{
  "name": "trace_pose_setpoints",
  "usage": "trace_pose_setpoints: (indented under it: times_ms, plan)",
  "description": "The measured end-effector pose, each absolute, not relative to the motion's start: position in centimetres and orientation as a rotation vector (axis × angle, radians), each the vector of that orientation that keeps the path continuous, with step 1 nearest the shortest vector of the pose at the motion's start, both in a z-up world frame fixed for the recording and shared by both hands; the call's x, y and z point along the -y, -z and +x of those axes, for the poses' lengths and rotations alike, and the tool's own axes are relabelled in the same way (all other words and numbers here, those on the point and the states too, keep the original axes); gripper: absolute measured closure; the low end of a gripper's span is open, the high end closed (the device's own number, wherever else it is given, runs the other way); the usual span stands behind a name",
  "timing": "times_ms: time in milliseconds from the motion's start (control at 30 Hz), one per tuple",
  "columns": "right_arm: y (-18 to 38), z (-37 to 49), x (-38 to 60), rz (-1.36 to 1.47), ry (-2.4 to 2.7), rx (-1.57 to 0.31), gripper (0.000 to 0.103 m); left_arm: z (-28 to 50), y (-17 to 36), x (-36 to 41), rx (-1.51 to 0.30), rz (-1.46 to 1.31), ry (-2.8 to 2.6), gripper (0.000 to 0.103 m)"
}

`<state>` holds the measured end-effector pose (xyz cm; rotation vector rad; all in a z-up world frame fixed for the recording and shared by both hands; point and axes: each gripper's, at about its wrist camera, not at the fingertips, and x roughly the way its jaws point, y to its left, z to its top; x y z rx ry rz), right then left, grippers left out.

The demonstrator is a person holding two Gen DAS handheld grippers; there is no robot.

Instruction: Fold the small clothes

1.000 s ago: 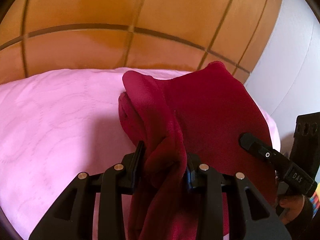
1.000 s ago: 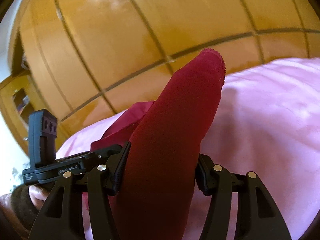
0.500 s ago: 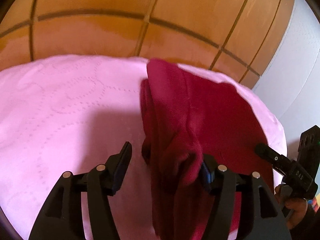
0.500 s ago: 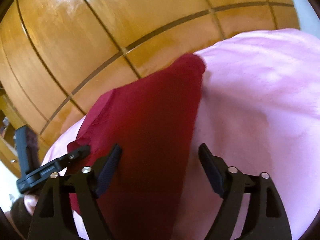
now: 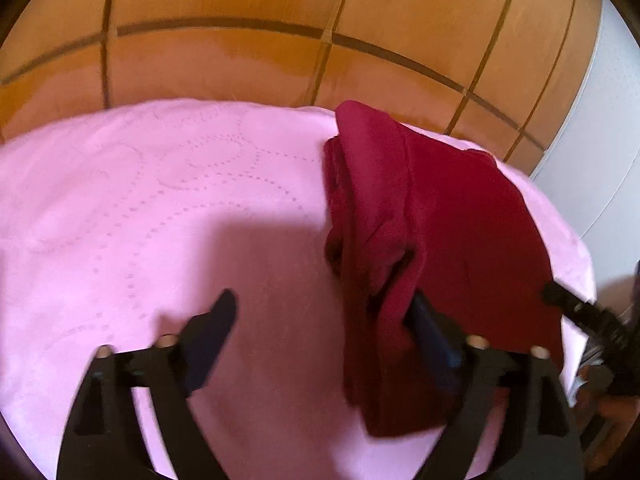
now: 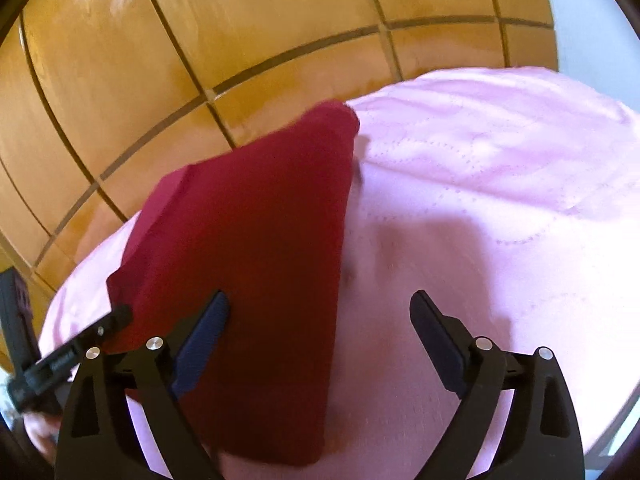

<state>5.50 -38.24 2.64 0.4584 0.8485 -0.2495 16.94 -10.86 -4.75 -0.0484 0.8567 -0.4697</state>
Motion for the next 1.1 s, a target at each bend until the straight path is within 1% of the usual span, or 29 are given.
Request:
trace_pose_setpoints:
  times_ms: [33, 100, 367, 500, 700, 900, 1100]
  plan:
    - [-3.2, 5.1, 37.9, 0.437, 0.259, -0.841, 0.006, 16.3, 4.5, 10.7, -0.846, -0.035, 0.457, 0.004]
    - [-4.3, 4.1, 37.0, 0.397, 0.278, -0.825, 0.004, 14.9, 4.2, 10.3, -0.832, -0.027, 0.444, 0.003]
    - [-7.0, 1.3, 33.2, 0.295, 0.345, -0.830, 0.004, 9.1, 2.4, 10.6, -0.752, 0.127, 0.362, 0.002]
    - [-7.3, -0.5, 31.5, 0.246, 0.396, -0.851, 0.004, 7.4, 1.2, 10.7, -0.737, 0.142, 0.360, 0.002]
    - [-7.7, -2.4, 30.6, 0.256, 0.411, -0.864, 0.004, 5.1, -0.1, 10.0, -0.715, 0.136, 0.307, 0.002]
    - [-8.4, -2.5, 29.9, 0.219, 0.412, -0.854, 0.004, 4.0, -1.2, 9.9, -0.689, 0.139, 0.267, 0.002]
    - [-8.4, -2.6, 30.4, 0.257, 0.413, -0.865, 0.004, 4.2, -1.5, 9.9, -0.707, 0.124, 0.275, 0.002]
